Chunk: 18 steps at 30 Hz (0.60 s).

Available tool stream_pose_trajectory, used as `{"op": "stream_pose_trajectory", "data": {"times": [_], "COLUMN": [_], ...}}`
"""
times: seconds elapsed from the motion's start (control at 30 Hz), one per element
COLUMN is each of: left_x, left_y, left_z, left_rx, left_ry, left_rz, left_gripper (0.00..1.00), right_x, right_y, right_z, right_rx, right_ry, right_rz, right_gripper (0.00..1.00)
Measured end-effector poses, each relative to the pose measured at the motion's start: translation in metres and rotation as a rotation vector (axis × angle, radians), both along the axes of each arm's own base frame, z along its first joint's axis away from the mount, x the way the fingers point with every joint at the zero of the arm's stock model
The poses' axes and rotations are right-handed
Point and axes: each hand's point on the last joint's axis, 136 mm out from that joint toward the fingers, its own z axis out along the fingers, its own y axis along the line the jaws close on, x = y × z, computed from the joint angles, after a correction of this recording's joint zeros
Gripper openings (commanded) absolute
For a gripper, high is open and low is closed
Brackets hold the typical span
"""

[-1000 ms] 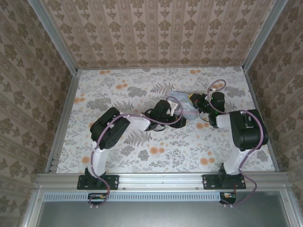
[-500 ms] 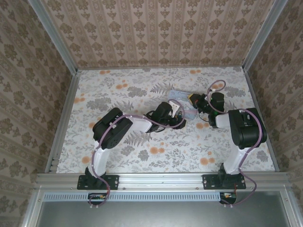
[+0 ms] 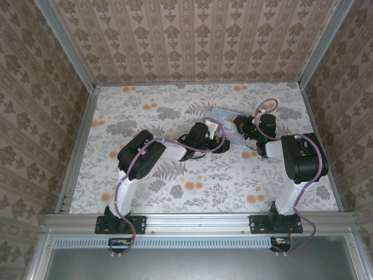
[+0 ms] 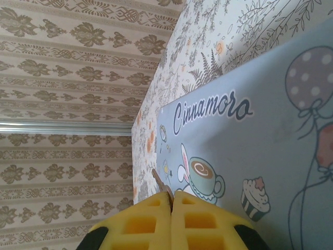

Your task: Unlock the padlock with the key

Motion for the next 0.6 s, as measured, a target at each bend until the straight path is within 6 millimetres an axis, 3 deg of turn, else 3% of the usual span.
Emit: {"op": "stream_pose_trajectory", "data": {"times": [0.2, 0.6], "left_x": [0.001, 0.002], "left_y": [-0.001, -0.008], "left_z": [0.001, -0.011], "left_rx": [-0.005, 0.196], "left_ry": [0.018, -0.072], "left_rz": [0.002, 0.032], "left_gripper": [0.69, 0.69], "right_x": [0.001, 0.002], "right_y": [0.000, 0.002], "right_z": [-0.004, -0.003], "right_rx": [0.000, 0.003], "right_ry": [0.006, -0.004], "right_rz": [0.000, 0.002], "right_gripper": [0.00, 0.00]}}
